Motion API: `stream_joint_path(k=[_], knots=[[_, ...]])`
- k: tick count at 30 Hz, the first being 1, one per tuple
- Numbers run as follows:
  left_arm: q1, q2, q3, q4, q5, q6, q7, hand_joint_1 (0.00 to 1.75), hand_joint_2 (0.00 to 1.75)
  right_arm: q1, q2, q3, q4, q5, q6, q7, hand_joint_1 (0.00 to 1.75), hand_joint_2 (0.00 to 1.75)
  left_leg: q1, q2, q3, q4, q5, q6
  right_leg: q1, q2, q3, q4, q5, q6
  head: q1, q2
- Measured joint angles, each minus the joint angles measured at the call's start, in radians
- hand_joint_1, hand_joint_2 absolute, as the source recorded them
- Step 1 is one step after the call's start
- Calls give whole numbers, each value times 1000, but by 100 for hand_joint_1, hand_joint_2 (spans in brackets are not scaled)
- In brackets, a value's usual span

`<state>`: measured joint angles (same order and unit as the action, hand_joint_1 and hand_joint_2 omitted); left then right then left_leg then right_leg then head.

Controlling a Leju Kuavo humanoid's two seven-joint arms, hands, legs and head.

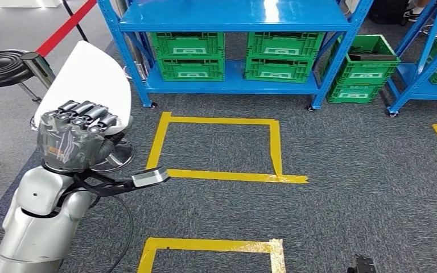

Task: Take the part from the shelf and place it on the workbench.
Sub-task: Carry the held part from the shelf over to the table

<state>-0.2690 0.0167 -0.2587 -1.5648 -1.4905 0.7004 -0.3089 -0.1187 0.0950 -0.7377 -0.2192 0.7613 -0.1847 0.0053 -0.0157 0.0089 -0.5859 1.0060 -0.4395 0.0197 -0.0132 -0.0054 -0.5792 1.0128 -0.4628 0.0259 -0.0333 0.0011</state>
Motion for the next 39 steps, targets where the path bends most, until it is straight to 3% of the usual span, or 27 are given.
stream_joint_path(k=[5,7,9,11,12,13,15,16,17,19,21,23,25,27,28,29,30,32,34,36,37,39], knots=[[1,7,2,0,-10,0,18,175,175,-2,1,7,0,9,-20,-22,0,0,-1,-2,-6,2,1,10,-1,-3,0,-3,4,9,0,0],[1,10,2,-1,-15,0,32,175,175,-3,1,7,-1,-2,-22,-62,0,0,4,-5,-2,-13,11,18,0,-3,-7,6,-8,16,1,0],[4,14,2,-1,-17,1,47,175,175,-4,1,6,-2,-17,-18,-117,0,0,11,-10,0,-26,21,24,-1,1,-40,79,-62,20,4,0],[12,18,2,-1,-18,1,55,175,175,-5,2,6,-2,-26,-12,-159,0,0,12,-19,-7,-25,26,26,-4,3,-93,208,-128,25,5,0],[18,20,2,-1,-18,1,57,175,175,-5,2,6,-2,-29,-11,-168,0,0,13,-26,-11,-23,27,25,-6,3,-110,253,-142,28,5,0],[22,21,2,-1,-18,1,57,175,175,-5,2,5,-2,-30,-11,-173,0,0,14,-35,-15,-21,29,23,-8,3,-111,263,-138,31,5,0],[26,24,1,-1,-18,1,58,175,175,-5,2,4,-3,-33,-9,-179,0,0,20,-57,-21,-11,29,14,-15,14,-58,172,-82,37,5,0],[26,25,1,-2,-18,1,61,175,175,-6,3,4,-4,-35,-5,-191,0,0,21,-67,-26,-5,28,7,-19,36,-21,107,-62,41,6,0],[27,27,1,-4,-19,1,67,175,175,-7,4,4,-5,-40,5,-216,0,0,22,-78,-34,5,27,-1,-23,55,8,54,-49,41,5,0],[32,33,0,-12,-19,2,81,175,175,-9,7,4,-6,-55,32,-292,0,0,23,-96,-47,15,31,-17,-23,76,29,20,-53,33,5,0],[46,45,-1,-23,-20,2,93,175,175,-16,12,3,-8,-69,63,-373,0,0,26,-109,-54,14,38,-30,-22,56,28,22,-47,16,5,0],[59,58,-4,-35,-20,2,101,175,175,-27,18,1,-12,-83,93,-439,0,0,25,-80,-70,47,14,-39,-22,34,27,19,-41,0,-1,0],[65,65,-7,-45,-20,2,107,175,175,-34,20,1,-17,-95,123,-489,0,0,24,-35,-116,156,-49,-46,-18,9,26,18,-39,-10,-8,0],[73,70,-9,-49,-20,2,110,175,175,-35,20,0,-19,-107,157,-531,0,0,25,-22,-163,277,-100,-49,-14,-20,24,18,-40,-14,-10,0],[79,73,-10,-51,-20,2,111,175,175,-36,21,0,-20,-112,177,-552,0,0,25,-21,-167,298,-103,-48,-12,-34,23,18,-40,-14,-10,0],[82,76,-11,-53,-20,2,113,175,175,-38,22,0,-21,-118,197,-574,0,0,25,-18,-152,279,-87,-45,-10,-47,23,18,-40,-14,-10,0],[85,79,-11,-57,-20,2,115,175,175,-40,24,0,-23,-122,216,-594,0,0,23,-9,-119,223,-58,-39,-8,-59,24,18,-41,-15,-10,0],[85,83,-13,-67,-20,2,117,175,175,-45,28,0,-27,-130,250,-635,0,0,10,37,-46,88,-13,-21,-3,-82,26,18,-43,-13,-10,0],[87,86,-14,-77,-21,2,120,175,175,-49,33,0,-33,-138,277,-671,0,0,-3,66,-17,23,-6,-7,2,-104,26,18,-45,-6,-9,0],[93,89,-15,-83,-21,2,122,175,175,-51,39,2,-44,-145,296,-690,0,0,-4,47,-18,15,-4,2,4,-126,28,15,-47,2,-9,0],[96,92,-15,-86,-21,2,123,175,175,-53,42,3,-52,-148,302,-694,0,0,-2,36,-17,8,0,7,3,-120,27,17,-53,7,-8,0],[97,93,-16,-91,-21,3,123,175,175,-54,45,7,-64,-150,307,-697,0,0,6,13,-12,-5,9,18,1,-66,1,74,-92,15,-4,0]])
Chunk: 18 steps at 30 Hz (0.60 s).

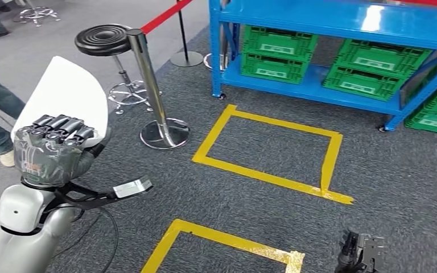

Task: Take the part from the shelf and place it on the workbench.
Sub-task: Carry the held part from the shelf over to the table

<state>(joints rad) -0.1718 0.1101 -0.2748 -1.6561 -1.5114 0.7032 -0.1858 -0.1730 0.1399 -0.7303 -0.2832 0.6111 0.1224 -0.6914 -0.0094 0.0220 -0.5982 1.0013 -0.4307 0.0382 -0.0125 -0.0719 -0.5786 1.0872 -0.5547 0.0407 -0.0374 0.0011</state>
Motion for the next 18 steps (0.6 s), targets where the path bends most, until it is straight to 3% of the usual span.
stream_joint_path(k=[2,3,4,5,6,8,10,12,13,15,16,18], knots=[[1,0,-1,-2,0,0,0,175,175,4,1,7,-5,5,-4,3,0,0,3,-25,-1,-1,3,5,-2,57,-62,126,-57,4,3,0],[3,0,-2,-2,0,0,0,175,175,8,1,12,-5,12,-15,10,0,0,3,-39,-2,0,3,6,-1,66,-92,181,-72,6,4,0],[5,0,-3,-2,0,0,0,175,175,11,1,17,-5,19,-29,22,0,0,3,-54,-3,1,3,6,-1,69,-109,207,-68,7,4,0],[5,0,-4,-2,0,0,0,175,175,12,0,22,-5,25,-47,44,0,0,3,-69,-3,3,3,6,-2,71,-109,196,-45,8,4,0],[5,0,-5,-2,0,0,0,175,175,13,0,26,-4,28,-64,71,0,0,4,-85,-3,7,1,4,-3,75,-92,148,-7,8,4,0],[3,0,-7,-2,0,0,0,175,175,15,-1,31,0,32,-94,145,0,0,5,-112,-7,18,-3,-4,-9,114,-38,21,54,7,4,0],[-2,0,-8,-2,1,-1,0,175,175,21,-2,32,10,36,-121,238,0,0,7,-136,-17,27,-4,-16,-12,147,-5,-42,63,3,3,0],[-5,0,-8,-2,2,-1,-2,175,175,33,-3,33,21,41,-142,315,0,0,10,-159,-27,28,2,-28,-12,135,3,-47,60,-7,2,0],[-6,0,-8,-1,2,-1,-2,175,175,39,-2,33,25,43,-148,337,0,0,9,-152,-31,31,1,-34,-13,123,5,-50,62,-13,1,0],[-12,1,-8,-1,2,-1,-2,175,175,48,-3,33,30,44,-152,353,0,0,6,-101,-54,79,-29,-43,-16,98,9,-57,64,-25,-8,0],[-15,0,-8,-1,2,-1,-3,175,175,52,-4,33,32,44,-155,363,0,0,6,-67,-78,133,-57,-48,-15,85,11,-58,64,-30,-12,0],[-20,-1,-9,0,3,-1,-7,175,175,59,-8,32,38,44,-166,409,0,0,13,-38,-138,261,-112,-55,-12,58,12,-58,61,-33,-17,0]])
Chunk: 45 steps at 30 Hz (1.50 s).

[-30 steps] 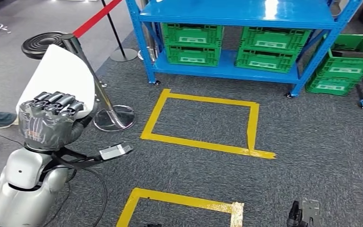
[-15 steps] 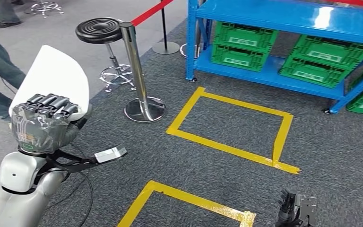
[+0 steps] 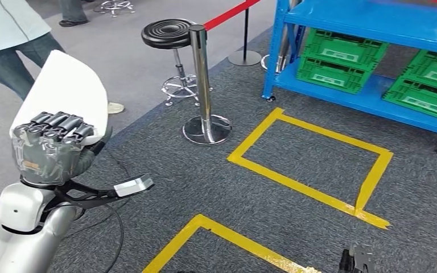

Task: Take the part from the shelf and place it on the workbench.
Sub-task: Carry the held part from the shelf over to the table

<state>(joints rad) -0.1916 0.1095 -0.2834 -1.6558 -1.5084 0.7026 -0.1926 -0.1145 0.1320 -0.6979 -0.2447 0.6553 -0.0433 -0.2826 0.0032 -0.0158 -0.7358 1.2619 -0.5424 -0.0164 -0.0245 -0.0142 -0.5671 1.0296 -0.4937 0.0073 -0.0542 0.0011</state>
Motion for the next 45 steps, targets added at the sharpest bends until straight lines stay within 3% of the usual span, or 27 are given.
stream_joint_path(k=[1,2,4,5,7,8,10,12,14,16,17,19,21,23,25,27,29,31,32,33,34,36,38,40,41,43,45], knots=[[-1,0,0,1,0,0,-4,175,175,4,-2,0,4,1,-8,41,0,0,2,4,-17,39,-10,-1,1,-14,1,0,-2,0,0,0],[-4,0,0,4,1,0,-9,175,175,10,-3,0,10,4,-16,89,0,0,3,6,-16,38,1,-1,1,-28,2,0,-3,1,-1,0],[-15,0,1,8,2,0,-19,175,175,26,-4,0,19,19,-29,184,0,0,1,25,41,-66,61,6,3,-57,8,0,-8,4,0,0],[-24,-1,1,12,2,0,-24,175,175,35,-4,1,23,29,-36,227,0,0,-5,54,78,-134,84,13,5,-70,12,0,-12,7,0,0],[-43,-4,2,20,3,0,-33,175,175,49,-4,4,30,46,-49,307,0,0,-20,99,120,-220,101,28,10,-93,16,0,-17,15,0,0],[-51,-6,3,25,4,0,-39,175,175,54,-4,6,32,53,-53,347,0,0,-25,105,122,-230,96,34,12,-105,18,-2,-18,20,0,0],[-61,-11,6,34,8,-1,-50,175,175,58,-5,10,35,64,-56,415,0,0,-24,80,121,-239,100,45,13,-119,22,-4,-24,30,1,0],[-75,-18,8,45,12,-1,-59,175,175,59,-6,14,37,73,-55,465,0,0,-17,55,125,-248,106,57,10,-75,7,32,-52,38,5,0],[-90,-31,8,60,13,-1,-64,175,175,63,-6,17,39,78,-54,502,0,0,-14,28,127,-252,109,65,8,-11,-49,144,-107,40,10,0],[-95,-41,8,75,14,-1,-69,175,175,69,-6,20,41,89,-56,541,0,0,-15,-3,127,-250,109,69,9,11,-112,255,-136,41,12,0],[-95,-44,8,82,15,-1,-71,175,175,71,-7,22,42,98,-57,563,0,0,-15,-19,127,-249,108,69,9,14,-126,267,-125,41,12,0],[-97,-51,7,91,16,-1,-74,175,175,73,-10,30,43,117,-59,601,0,0,-14,-50,128,-244,106,67,8,25,-99,179,-52,40,12,0],[-101,-57,7,98,16,-2,-76,175,175,73,-12,39,43,127,-59,626,0,0,-13,-76,124,-236,103,60,1,74,-48,58,2,38,11,0],[-105,-61,7,104,15,-2,-77,175,175,74,-13,45,45,133,-59,639,0,0,-9,-99,114,-230,104,48,-2,106,-23,10,6,35,10,0],[-107,-62,6,109,16,-2,-78,175,175,74,-13,51,45,140,-61,653,0,0,-5,-117,108,-230,108,36,0,86,-16,5,7,26,11,0],[-111,-63,4,114,16,-2,-77,175,175,75,-15,57,45,147,-64,666,0,0,-7,-76,93,-199,88,25,-2,59,-7,-3,8,14,4,0],[-116,-64,2,118,16,-2,-75,175,175,77,-20,61,45,151,-67,671,0,0,-6,-14,45,-94,35,15,-1,30,2,-7,5,4,-3,0],[-116,-66,0,122,15,-2,-73,175,175,80,-24,62,45,154,-70,672,0,0,2,2,-13,23,-8,7,2,-1,6,-7,0,1,-4,0],[-115,-66,-1,125,15,-2,-72,175,175,80,-25,64,45,155,-71,672,0,0,5,4,-23,43,-6,5,2,-16,9,-7,-2,1,-5,0],[-115,-66,-1,127,14,-2,-71,175,175,80,-26,65,45,156,-72,672,0,0,6,7,-13,23,14,5,2,-30,12,-7,-5,3,-5,0],[-115,-66,-2,128,14,-2,-70,175,175,80,-26,66,45,157,-72,673,0,0,6,15,16,-31,47,7,2,-43,16,-7,-8,5,-5,0],[-118,-67,-2,129,14,-2,-69,175,175,80,-26,67,45,158,-73,673,0,0,-4,61,84,-164,98,17,5,-65,24,-7,-15,12,-5,0],[-124,-70,-3,129,14,-2,-68,175,175,80,-27,67,45,158,-73,672,0,0,-16,94,112,-225,105,30,9,-86,28,-9,-20,22,-5,0],[-125,-72,-3,129,14,-2,-67,175,175,79,-27,68,45,158,-74,672,0,0,-21,76,110,-232,103,41,11,-110,34,-13,-24,33,-3,0],[-125,-72,-3,130,14,-2,-66,175,175,78,-28,68,45,159,-74,673,0,0,-20,63,112,-237,105,46,10,-108,35,-11,-30,39,-3,0],[-126,-74,-3,130,13,-1,-65,175,175,75,-30,69,44,160,-76,675,0,0,-14,41,120,-249,110,56,7,-60,14,37,-63,46,1,0],[-128,-77,-3,132,11,-1,-63,175,175,75,-33,69,44,161,-79,674,0,0,-11,17,123,-251,112,63,6,-3,-53,161,-116,45,7,0]])
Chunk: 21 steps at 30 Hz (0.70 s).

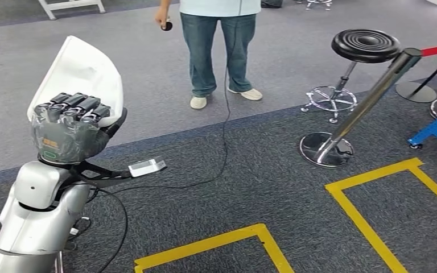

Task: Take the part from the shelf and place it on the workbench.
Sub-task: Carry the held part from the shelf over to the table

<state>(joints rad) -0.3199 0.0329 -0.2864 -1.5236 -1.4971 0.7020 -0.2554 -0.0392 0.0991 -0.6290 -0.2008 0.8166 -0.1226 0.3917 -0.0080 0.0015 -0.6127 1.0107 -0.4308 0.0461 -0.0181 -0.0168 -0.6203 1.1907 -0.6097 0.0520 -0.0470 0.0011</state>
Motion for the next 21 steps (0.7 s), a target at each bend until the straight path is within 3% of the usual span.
stream_joint_path(k=[1,2,3,4,6,8,10,11,13,15,17,18,19,21], knots=[[0,-1,0,1,-1,0,1,175,175,2,-1,0,0,1,-1,0,0,0,-1,-14,0,1,0,2,1,10,-37,61,-16,-1,2,0],[1,-2,-1,2,-2,0,2,175,175,4,-2,0,0,2,-1,-1,0,0,-1,-30,0,1,0,3,1,14,-63,96,-14,-1,2,0],[2,-3,-2,3,-2,0,2,175,175,5,-3,0,0,3,-1,0,0,0,-1,-46,1,2,-1,3,1,16,-73,96,6,-2,3,0],[2,-4,-2,4,-2,0,3,175,175,6,-3,0,0,5,-1,0,0,0,-1,-62,2,3,-2,3,1,20,-66,57,43,-4,3,0],[1,-6,-4,5,-2,0,4,175,175,5,-4,1,0,9,2,2,0,0,-1,-91,1,10,-5,-3,-5,60,-21,-70,117,-6,3,0],[0,-7,-4,5,-2,0,5,175,175,4,-4,2,1,13,5,3,0,0,1,-116,-7,18,-8,-14,-9,97,16,-147,138,-8,1,0],[2,-7,-4,5,-1,0,6,175,175,4,-4,5,1,17,7,7,0,0,5,-140,-13,19,-5,-25,-7,87,28,-157,131,-15,-1,0],[3,-6,-5,5,-1,0,6,175,175,3,-4,6,1,18,7,9,0,0,5,-134,-15,22,-7,-31,-7,75,31,-160,131,-21,-1,0],[3,-6,-5,6,0,0,6,175,175,4,-4,7,1,19,8,10,0,0,3,-83,-37,71,-38,-40,-7,48,38,-165,131,-34,-8,0],[2,-6,-6,6,0,0,6,175,175,5,-5,7,0,19,8,11,0,0,5,-26,-92,193,-102,-49,-3,21,42,-166,128,-42,-14,0],[5,-6,-8,7,0,0,6,175,175,6,-5,7,0,19,8,13,0,0,10,-14,-142,299,-138,-53,0,-9,45,-166,124,-44,-14,0],[6,-5,-8,7,0,0,6,175,175,5,-5,7,0,19,8,14,0,0,11,-13,-144,304,-129,-53,0,-23,47,-166,122,-44,-14,0],[7,-5,-9,8,0,0,7,175,175,5,-5,8,0,19,8,15,0,0,11,-9,-126,269,-102,-51,1,-37,50,-166,119,-43,-15,0],[5,-5,-9,9,0,0,8,175,175,5,-5,8,0,22,7,15,0,0,3,29,-56,135,-38,-40,3,-61,60,-166,112,-38,-14,0]])
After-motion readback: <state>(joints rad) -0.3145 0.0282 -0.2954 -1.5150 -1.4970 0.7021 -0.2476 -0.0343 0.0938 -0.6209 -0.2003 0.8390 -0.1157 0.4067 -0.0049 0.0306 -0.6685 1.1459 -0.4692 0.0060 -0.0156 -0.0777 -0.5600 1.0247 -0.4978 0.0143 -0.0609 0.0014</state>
